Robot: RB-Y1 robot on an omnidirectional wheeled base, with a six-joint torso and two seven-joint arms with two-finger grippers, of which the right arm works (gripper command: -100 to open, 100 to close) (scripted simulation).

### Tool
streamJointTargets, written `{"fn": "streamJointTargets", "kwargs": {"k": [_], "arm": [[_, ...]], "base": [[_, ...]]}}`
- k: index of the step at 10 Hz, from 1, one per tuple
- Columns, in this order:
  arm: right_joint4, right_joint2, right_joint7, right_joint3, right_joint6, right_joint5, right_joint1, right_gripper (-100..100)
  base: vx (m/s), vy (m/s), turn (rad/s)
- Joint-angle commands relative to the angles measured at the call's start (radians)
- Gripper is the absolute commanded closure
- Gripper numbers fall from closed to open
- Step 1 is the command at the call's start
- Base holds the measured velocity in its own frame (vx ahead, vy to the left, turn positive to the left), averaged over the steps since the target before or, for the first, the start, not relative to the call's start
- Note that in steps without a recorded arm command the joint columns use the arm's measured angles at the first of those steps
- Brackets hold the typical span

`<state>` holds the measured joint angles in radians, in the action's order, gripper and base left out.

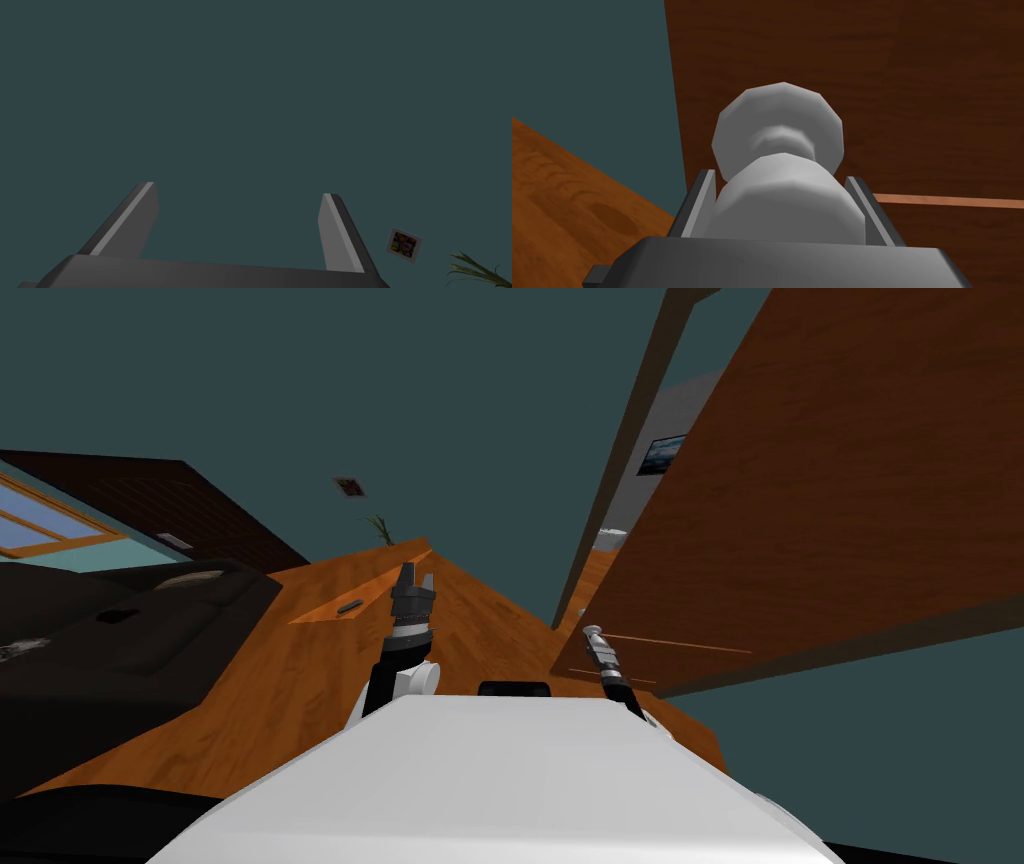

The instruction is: Pull the door open

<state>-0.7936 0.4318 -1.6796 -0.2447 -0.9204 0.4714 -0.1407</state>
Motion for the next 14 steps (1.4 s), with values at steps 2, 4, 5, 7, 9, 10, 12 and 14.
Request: {"fn": "streamJointTargets", "kwargs": {"k": [2,4,5,7,9,10,12,14], "arm": [[-0.004,0.008,-0.013,-0.014,-0.007,-0.007,-0.01,100],[0.0,0.034,-0.046,-0.043,-0.049,-0.02,-0.035,100],[0.001,0.044,-0.058,-0.053,-0.066,-0.025,-0.044,100],[0.004,0.066,-0.083,-0.074,-0.102,-0.035,-0.062,100],[0.006,0.087,-0.107,-0.093,-0.134,-0.044,-0.079,100],[0.007,0.095,-0.116,-0.1,-0.147,-0.048,-0.086,100],[0.004,0.096,-0.115,-0.103,-0.143,-0.049,-0.089,100],[0.014,0.104,-0.127,-0.116,-0.186,-0.058,-0.118,100]], "base": [[-0.147,-0.051,0.06],[-0.209,-0.033,0.158],[-0.233,-0.073,0.117],[-0.198,-0.064,0.114],[-0.184,-0.052,0.127],[-0.193,-0.037,0.101],[-0.134,-0.019,0.043],[-0.126,-0.053,0.147]]}}
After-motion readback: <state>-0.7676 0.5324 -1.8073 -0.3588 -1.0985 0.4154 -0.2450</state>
